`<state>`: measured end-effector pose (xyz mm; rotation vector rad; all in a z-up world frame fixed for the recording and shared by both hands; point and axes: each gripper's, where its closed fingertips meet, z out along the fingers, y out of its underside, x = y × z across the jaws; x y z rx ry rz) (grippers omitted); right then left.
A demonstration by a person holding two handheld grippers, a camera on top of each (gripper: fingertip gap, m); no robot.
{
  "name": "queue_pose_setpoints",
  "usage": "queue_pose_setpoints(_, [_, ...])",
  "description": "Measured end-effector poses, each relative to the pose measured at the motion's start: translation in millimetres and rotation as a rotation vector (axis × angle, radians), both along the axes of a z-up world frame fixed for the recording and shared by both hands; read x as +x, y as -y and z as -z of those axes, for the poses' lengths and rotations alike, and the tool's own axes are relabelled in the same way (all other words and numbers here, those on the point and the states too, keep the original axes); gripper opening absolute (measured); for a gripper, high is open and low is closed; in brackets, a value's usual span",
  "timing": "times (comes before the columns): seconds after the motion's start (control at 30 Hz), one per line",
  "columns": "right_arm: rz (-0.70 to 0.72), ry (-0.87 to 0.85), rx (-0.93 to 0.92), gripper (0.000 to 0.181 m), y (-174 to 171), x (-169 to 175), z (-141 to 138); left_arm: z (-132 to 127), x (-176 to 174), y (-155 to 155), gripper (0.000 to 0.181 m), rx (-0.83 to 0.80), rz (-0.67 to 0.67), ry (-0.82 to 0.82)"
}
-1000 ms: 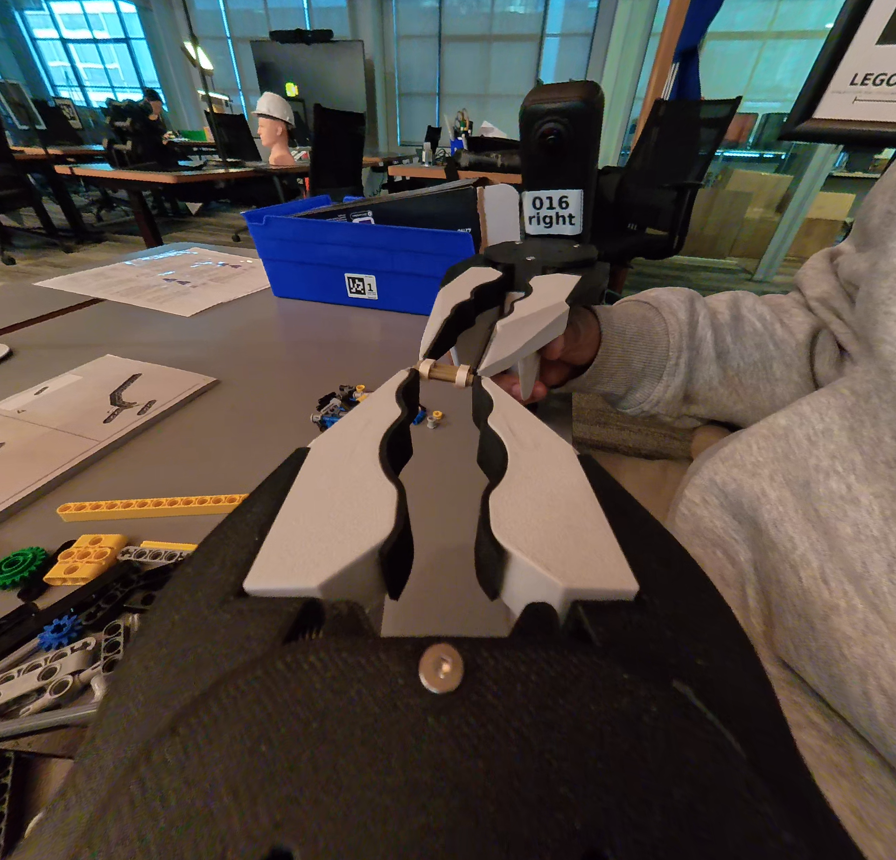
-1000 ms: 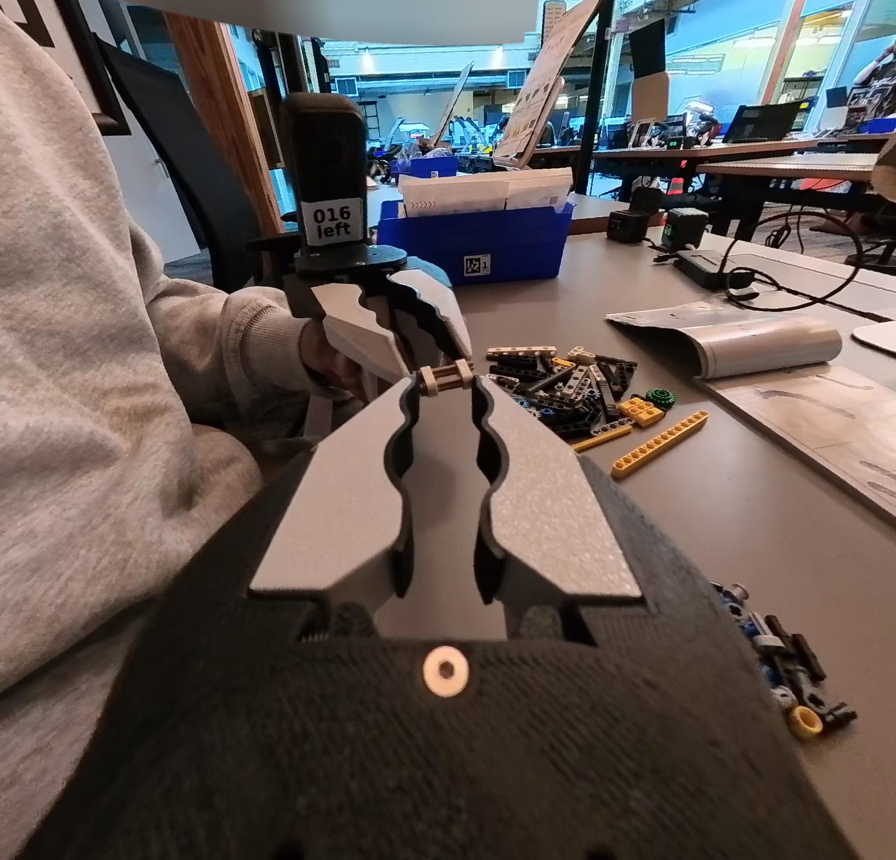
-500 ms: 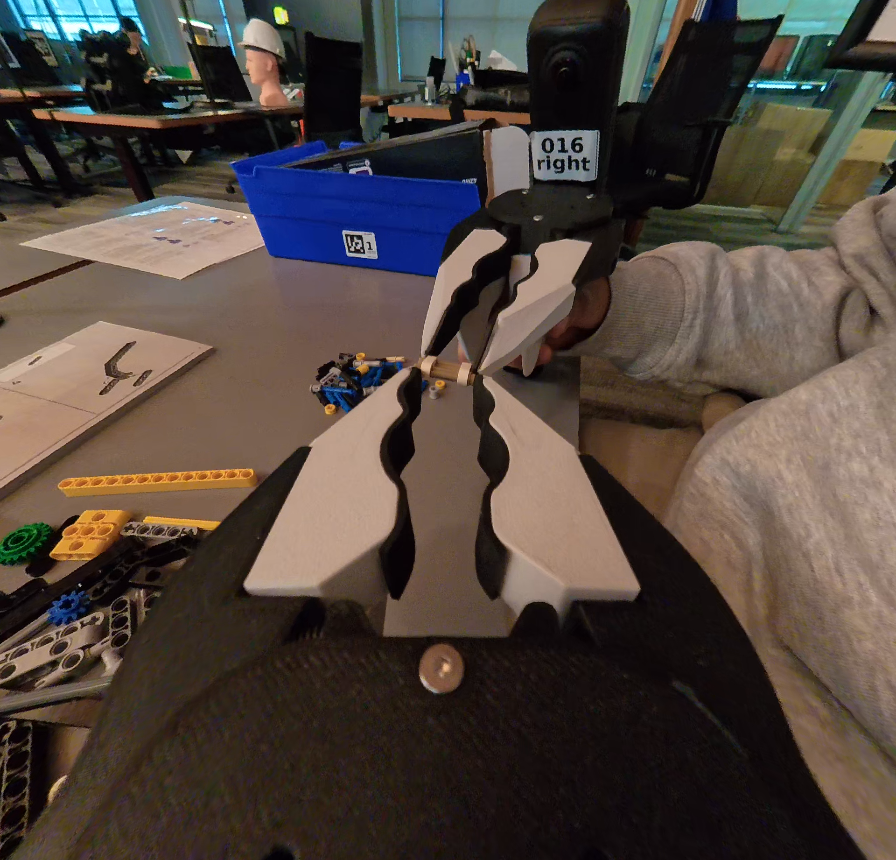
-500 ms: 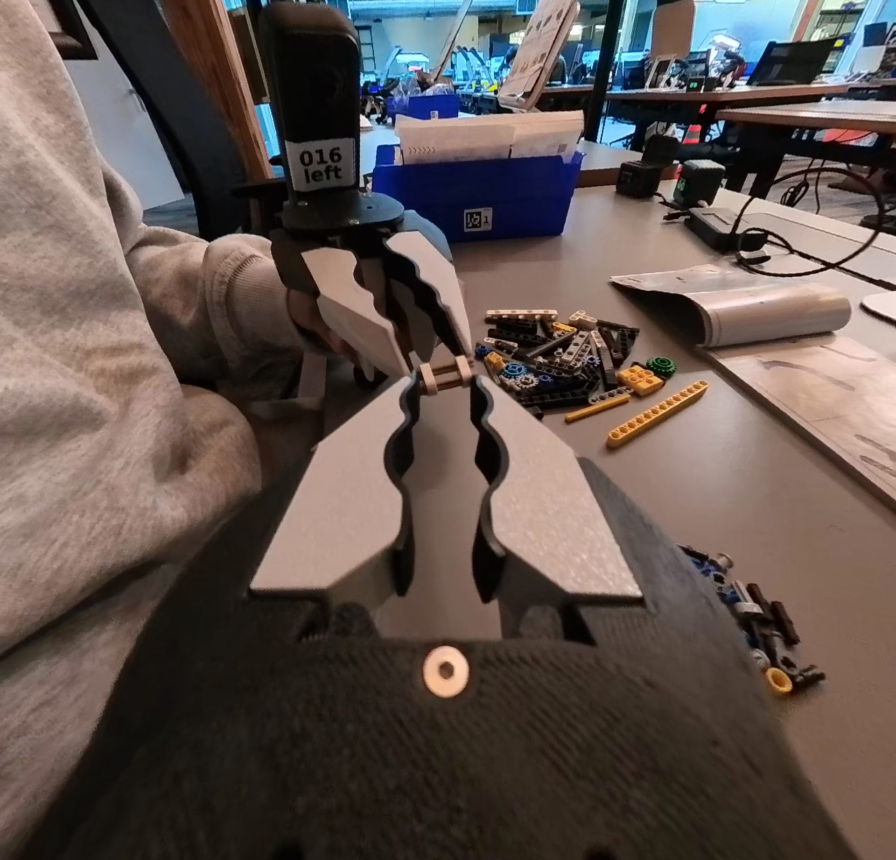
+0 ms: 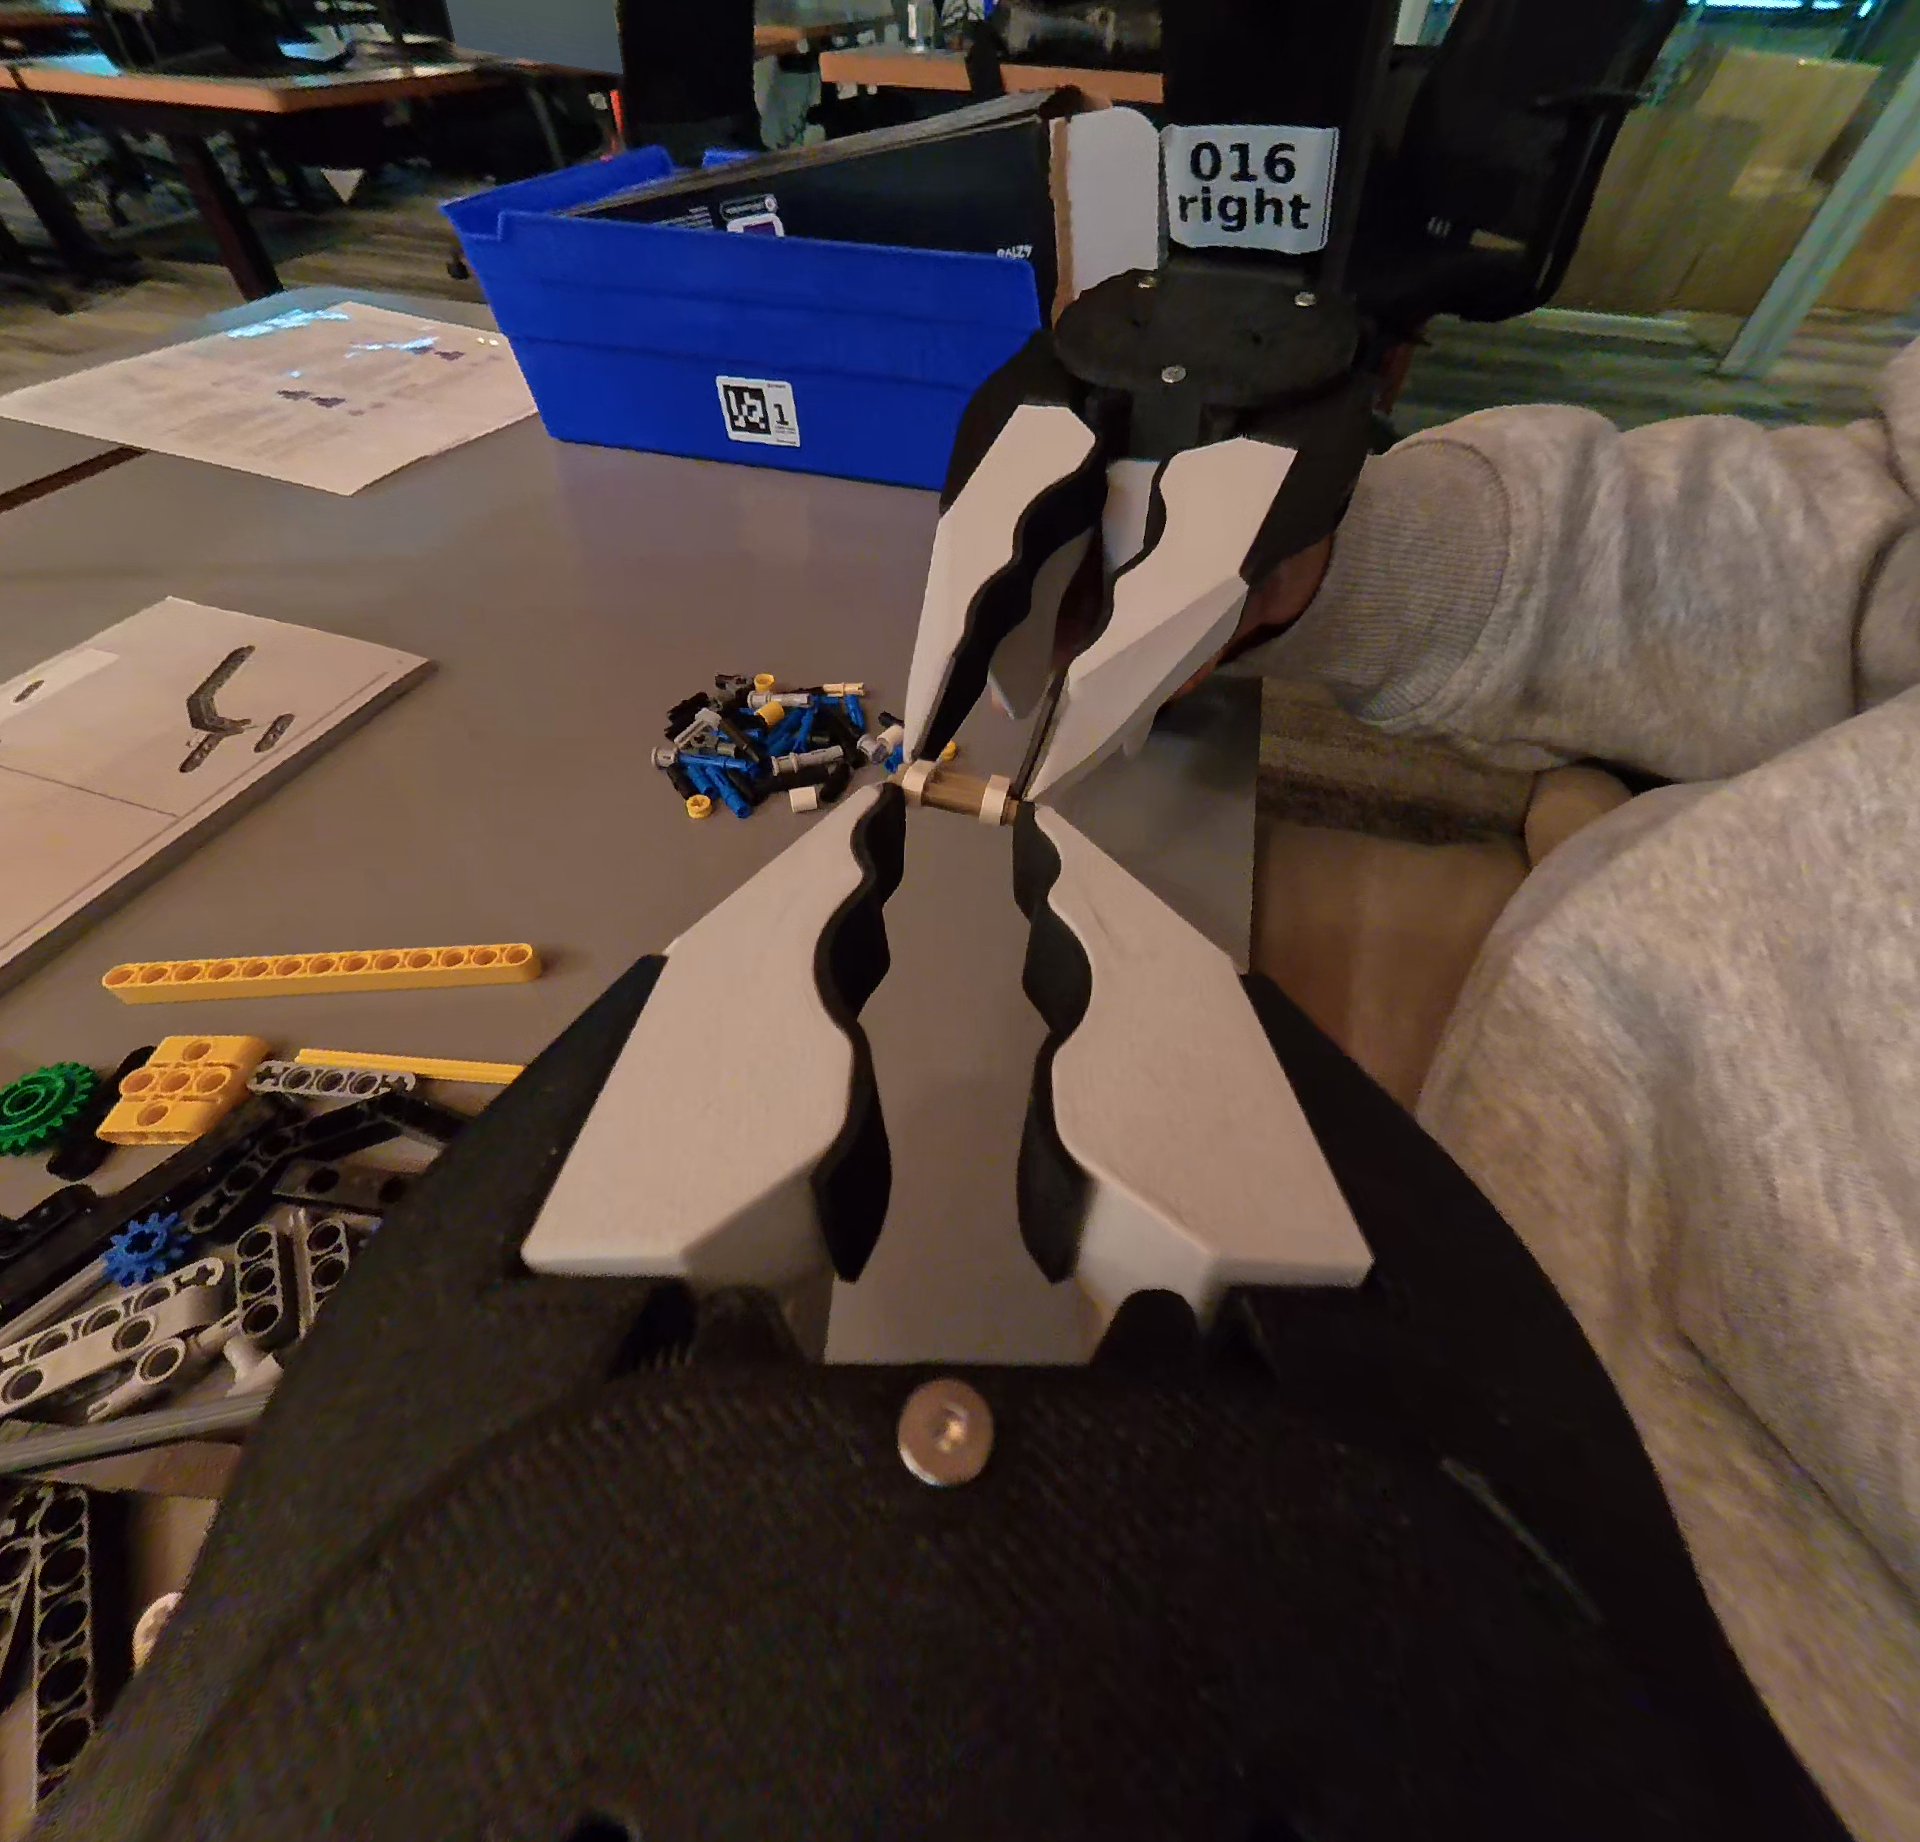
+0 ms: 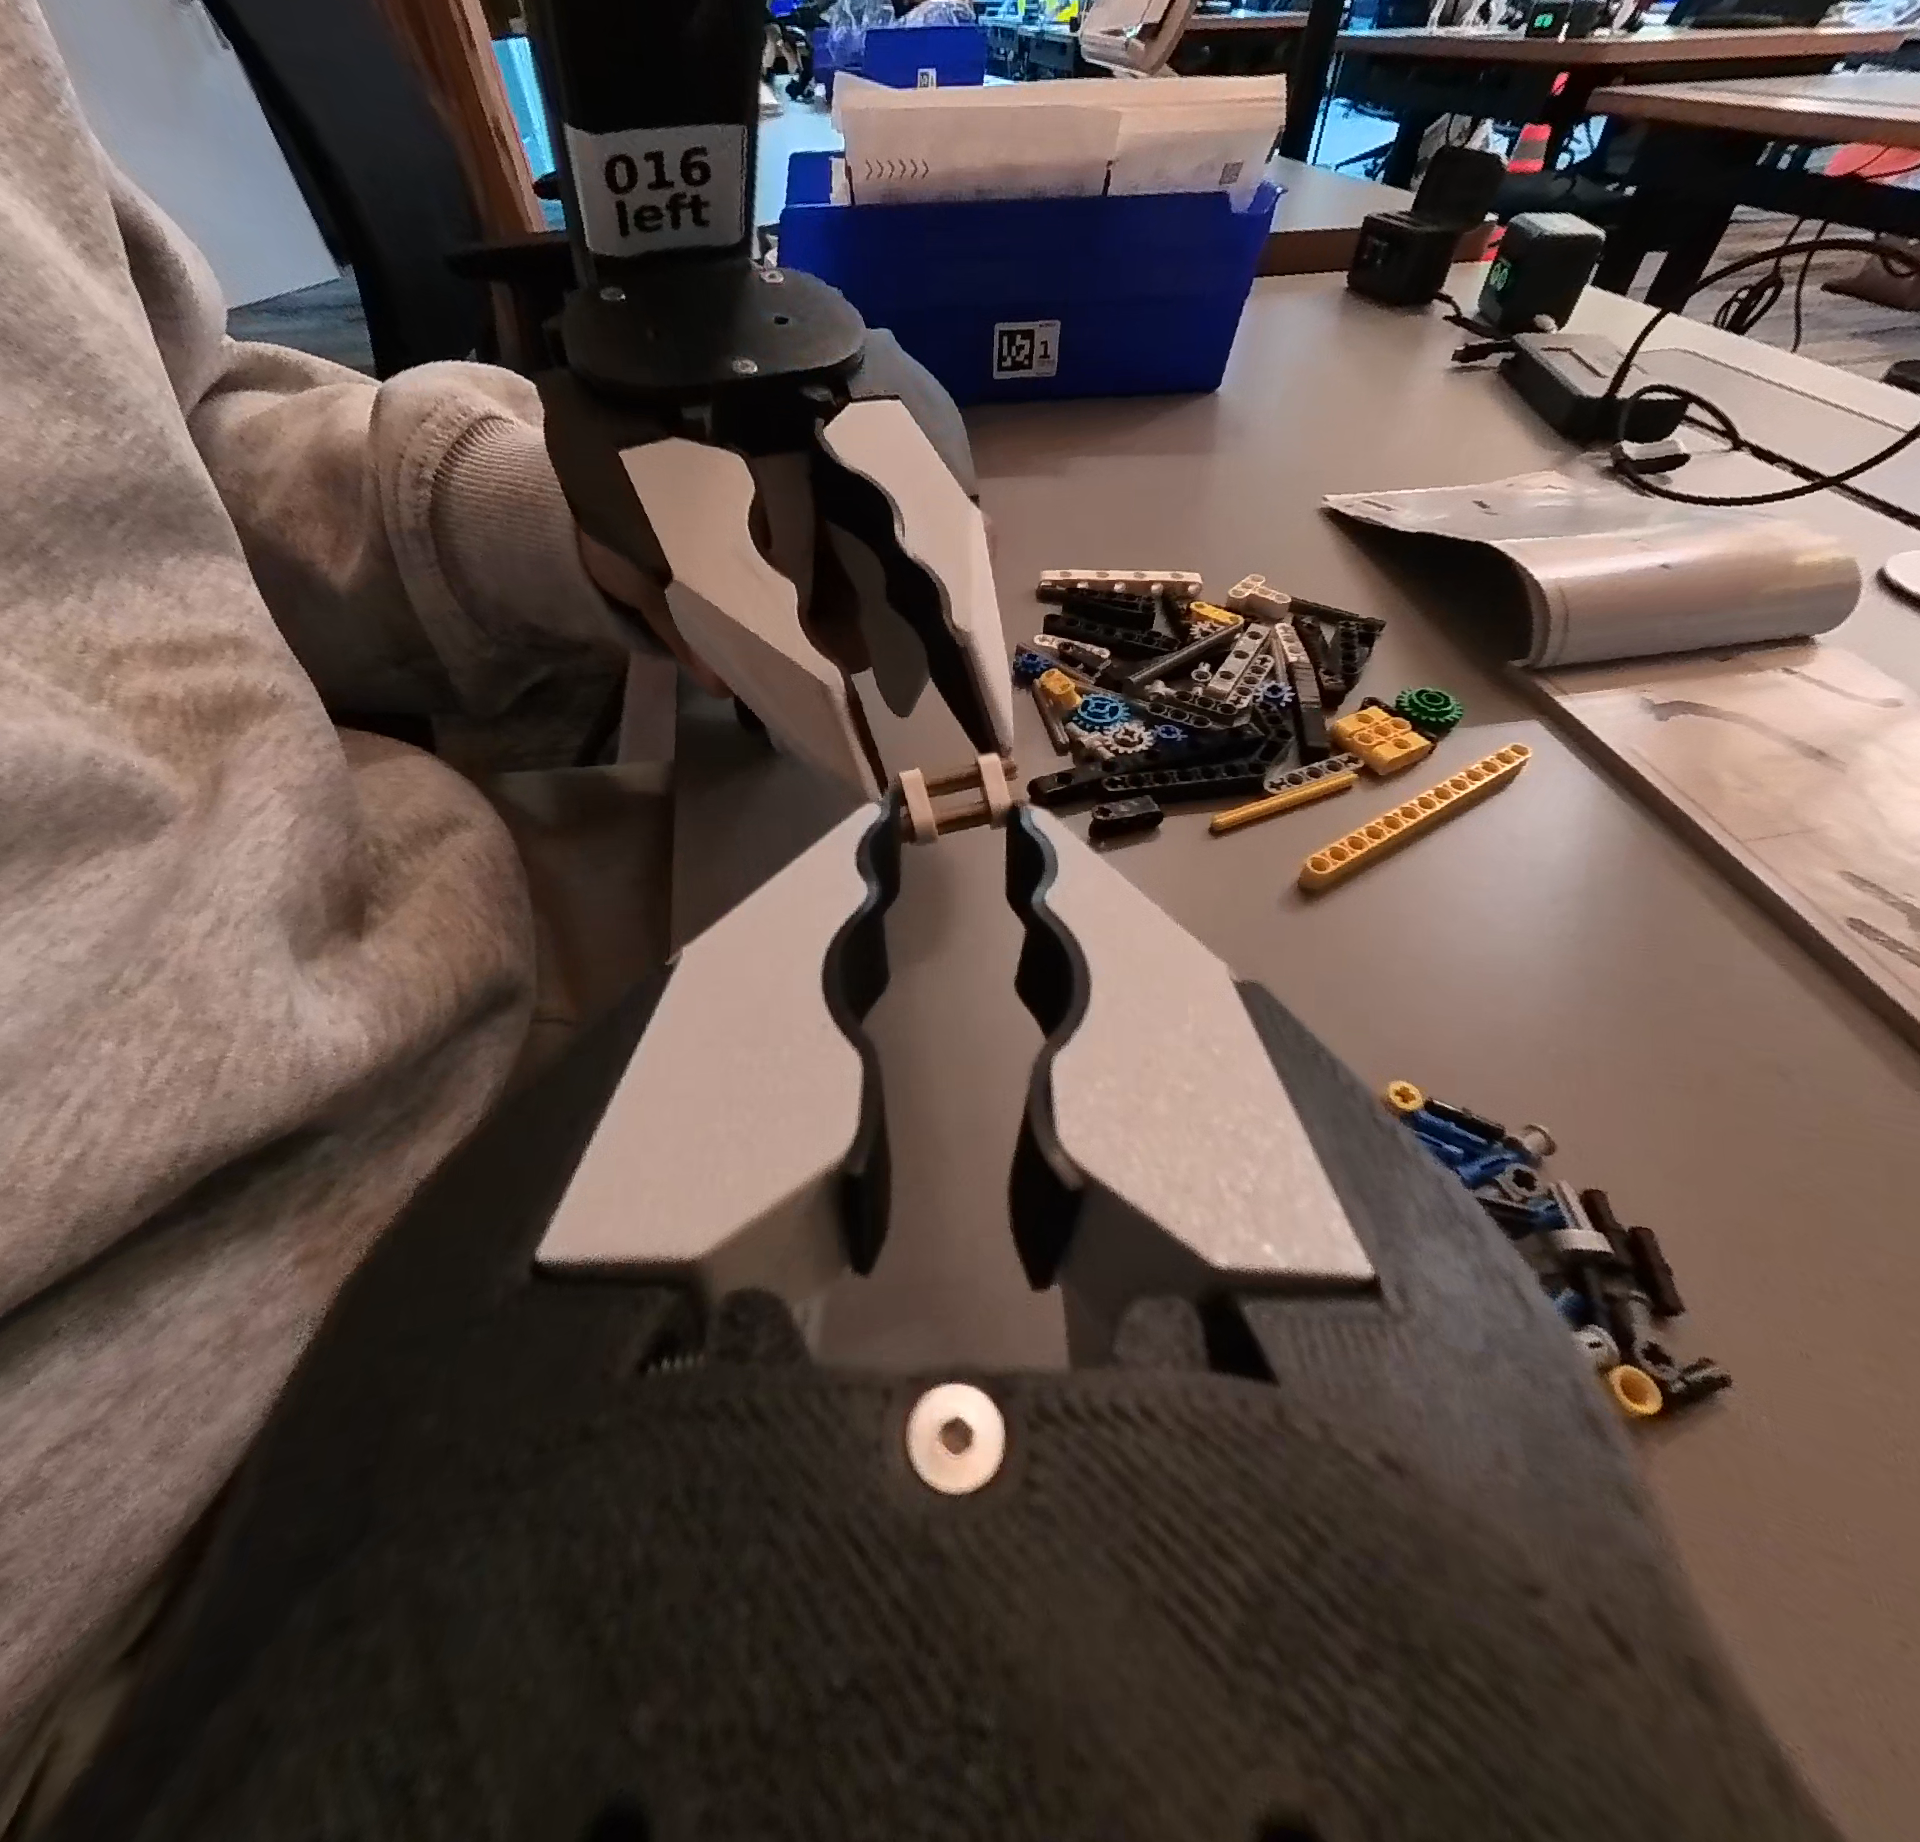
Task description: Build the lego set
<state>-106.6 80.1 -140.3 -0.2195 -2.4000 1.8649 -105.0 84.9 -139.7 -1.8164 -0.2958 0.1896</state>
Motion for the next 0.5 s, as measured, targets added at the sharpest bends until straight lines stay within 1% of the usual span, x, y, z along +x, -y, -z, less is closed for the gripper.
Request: queue_pose_setpoints(0.5, [0.006, -0.021, 0.068, 0.019, -1.6, -0.2, 7.5, 7.6, -0.7, -1.0, 0.021, -0.051, -0.004, 0.017])
